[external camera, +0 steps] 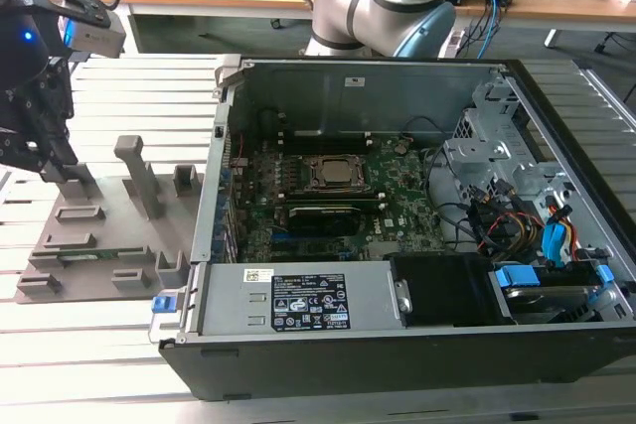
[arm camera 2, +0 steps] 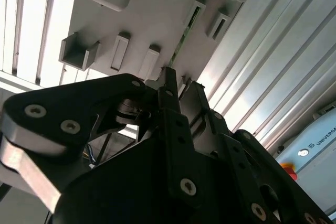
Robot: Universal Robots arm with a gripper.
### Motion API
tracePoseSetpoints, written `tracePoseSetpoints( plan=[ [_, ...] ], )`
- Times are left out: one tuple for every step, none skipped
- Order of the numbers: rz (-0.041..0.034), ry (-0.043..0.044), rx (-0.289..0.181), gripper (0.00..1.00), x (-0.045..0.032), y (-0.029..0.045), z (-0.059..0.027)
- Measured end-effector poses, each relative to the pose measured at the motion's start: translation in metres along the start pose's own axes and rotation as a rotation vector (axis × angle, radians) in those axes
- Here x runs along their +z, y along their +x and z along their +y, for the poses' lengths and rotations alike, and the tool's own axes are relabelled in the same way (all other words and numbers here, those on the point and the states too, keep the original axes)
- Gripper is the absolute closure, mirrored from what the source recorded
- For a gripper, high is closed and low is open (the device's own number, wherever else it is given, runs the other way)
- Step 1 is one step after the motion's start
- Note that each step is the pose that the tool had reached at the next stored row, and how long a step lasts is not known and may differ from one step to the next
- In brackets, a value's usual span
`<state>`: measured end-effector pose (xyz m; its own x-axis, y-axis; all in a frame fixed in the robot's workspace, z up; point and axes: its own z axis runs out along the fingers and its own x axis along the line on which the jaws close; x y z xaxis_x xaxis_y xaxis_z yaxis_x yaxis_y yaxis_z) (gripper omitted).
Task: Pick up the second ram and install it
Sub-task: 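Pick up the second ram and move it above second insertion slot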
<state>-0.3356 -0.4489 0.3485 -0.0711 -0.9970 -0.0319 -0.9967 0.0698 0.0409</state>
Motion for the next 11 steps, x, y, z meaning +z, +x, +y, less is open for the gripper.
tracePoseSetpoints(
  plan=[
    [0.0000,0.0000,0.000,0.70,0.0012,0.0006,0.0002],
    [0.0000,0.0000,0.000,0.70,0.0036,0.0019,0.0007],
    [-0.0001,0.0001,0.000,0.70,0.0067,0.0033,0.0012],
    [0.0000,0.0000,0.000,0.70,0.0089,0.0040,0.0013],
    [-0.0001,0.0000,0.000,0.70,0.0118,0.0045,0.0012],
    [0.0000,0.0000,0.000,0.70,0.0157,0.0053,0.0012],
    [-0.0001,0.0000,0.000,0.70,0.0177,0.0057,0.0011],
    [0.0000,0.0000,0.000,0.70,0.0191,0.0060,0.0011],
    [-0.0001,0.0000,0.000,0.70,0.0202,0.0062,0.0011],
    [0.0000,0.0001,0.000,0.70,0.0227,0.0067,0.0010],
    [0.0000,-0.0001,0.000,0.70,0.0257,0.0071,0.0008]
  ],
)
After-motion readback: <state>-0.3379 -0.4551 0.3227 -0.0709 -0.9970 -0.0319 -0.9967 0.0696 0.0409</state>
